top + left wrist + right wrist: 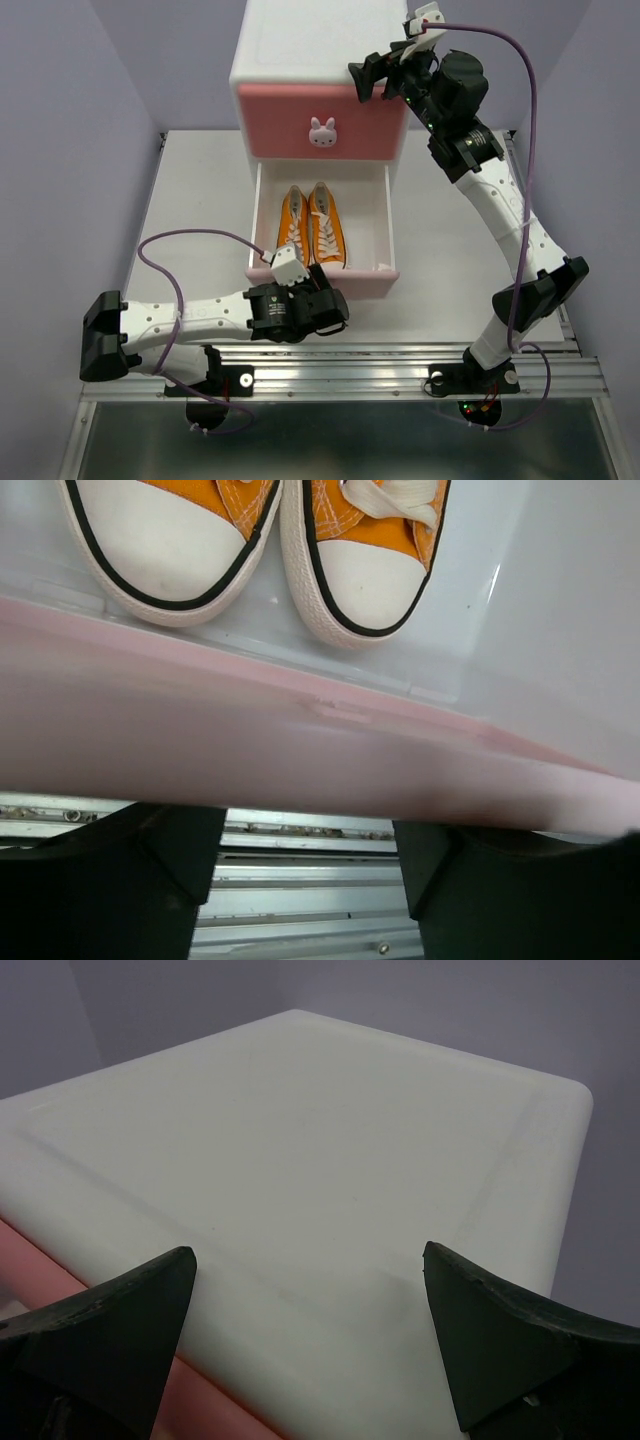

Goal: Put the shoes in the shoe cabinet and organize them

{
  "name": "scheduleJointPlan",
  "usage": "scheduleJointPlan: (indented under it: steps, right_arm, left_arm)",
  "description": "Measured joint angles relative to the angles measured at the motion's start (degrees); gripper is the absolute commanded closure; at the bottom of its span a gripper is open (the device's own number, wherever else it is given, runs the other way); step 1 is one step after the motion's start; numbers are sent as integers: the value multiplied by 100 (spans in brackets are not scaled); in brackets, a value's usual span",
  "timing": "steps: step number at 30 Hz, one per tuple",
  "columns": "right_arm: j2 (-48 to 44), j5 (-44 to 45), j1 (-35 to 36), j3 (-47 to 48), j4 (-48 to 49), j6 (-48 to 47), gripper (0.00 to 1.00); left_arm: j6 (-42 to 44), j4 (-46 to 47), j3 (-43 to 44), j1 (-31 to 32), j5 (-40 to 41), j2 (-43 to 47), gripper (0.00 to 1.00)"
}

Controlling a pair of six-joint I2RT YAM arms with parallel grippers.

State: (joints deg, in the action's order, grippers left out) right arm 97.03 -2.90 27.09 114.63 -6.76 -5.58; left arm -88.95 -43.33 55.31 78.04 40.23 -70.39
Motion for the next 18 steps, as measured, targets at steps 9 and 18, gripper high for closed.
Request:
scheduleJointPlan:
  steps: [9,18]
  right_arm:
    - [11,90,0,-9,35,-9,0]
    - [-17,83,0,-227,291,-24,0]
  left_arm:
    - [573,721,-549,-83,354,435,53]
    - [1233,1121,-710,-122,378,601,74]
